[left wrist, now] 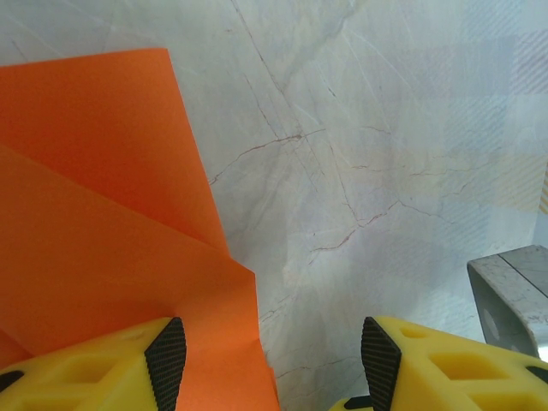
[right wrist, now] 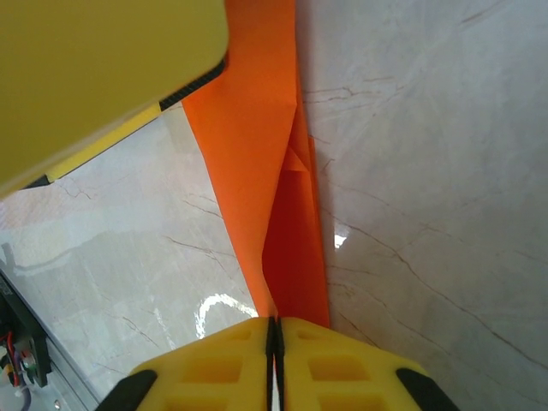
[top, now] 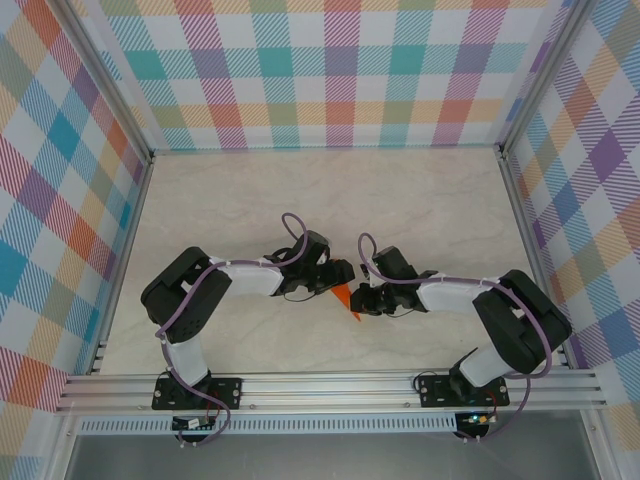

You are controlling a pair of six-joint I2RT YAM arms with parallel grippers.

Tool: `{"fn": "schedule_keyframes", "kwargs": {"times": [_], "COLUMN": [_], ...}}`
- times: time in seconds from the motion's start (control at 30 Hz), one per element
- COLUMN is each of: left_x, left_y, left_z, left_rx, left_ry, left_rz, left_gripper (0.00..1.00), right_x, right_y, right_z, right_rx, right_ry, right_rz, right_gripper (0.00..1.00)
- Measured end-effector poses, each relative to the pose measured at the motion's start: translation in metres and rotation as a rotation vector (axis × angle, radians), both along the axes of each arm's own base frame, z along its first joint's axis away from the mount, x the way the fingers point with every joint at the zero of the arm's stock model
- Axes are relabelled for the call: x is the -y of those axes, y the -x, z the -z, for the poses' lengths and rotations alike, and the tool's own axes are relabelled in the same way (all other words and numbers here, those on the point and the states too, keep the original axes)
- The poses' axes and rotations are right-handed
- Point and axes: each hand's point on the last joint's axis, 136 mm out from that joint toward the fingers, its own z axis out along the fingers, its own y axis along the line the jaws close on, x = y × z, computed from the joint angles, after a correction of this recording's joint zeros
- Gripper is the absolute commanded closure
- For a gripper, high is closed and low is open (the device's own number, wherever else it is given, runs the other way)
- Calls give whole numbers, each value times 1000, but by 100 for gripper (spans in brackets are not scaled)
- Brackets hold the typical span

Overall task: Fold a paper plane with a square sheet of paper (pick it up from the middle)
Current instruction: Fold the wing for the fifth time at the center of the table.

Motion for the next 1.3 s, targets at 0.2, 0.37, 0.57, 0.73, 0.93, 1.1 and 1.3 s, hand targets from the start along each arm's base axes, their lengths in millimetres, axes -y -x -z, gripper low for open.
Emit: {"fn": "schedule_keyframes", "kwargs": {"times": [0.2, 0.37, 0.57, 0.73, 0.93, 1.1, 1.3], "left_x": [0, 0, 0, 0, 0, 0, 1], "left_y": [0, 0, 0, 0, 0, 0, 0], "left_z": [0, 1, 1, 0, 1, 1, 1], "left_rx": [0, -1, -1, -1, -1, -2, -8], "left_ry": [0, -1, -1, -1, -1, -1, -7], "left_rz": [0, 0, 0, 0, 1, 1, 1], "left_gripper": [41, 41, 41, 41, 41, 41, 41], "right_x": [4, 6, 12, 14, 13, 13, 12], "right_y": [-1, -1, 4, 6, 8, 10, 8], "right_z": [2, 3, -3, -6, -6, -5, -2], "right_rx": [-22, -26, -18, -16, -23, -21, -24], "right_ry": [-19, -40, -41, -37, -41, -39, -22], "right_rz": [27, 37, 40, 36, 26, 14, -5], "right_gripper": [96, 86, 80, 77, 68, 61, 65]}}
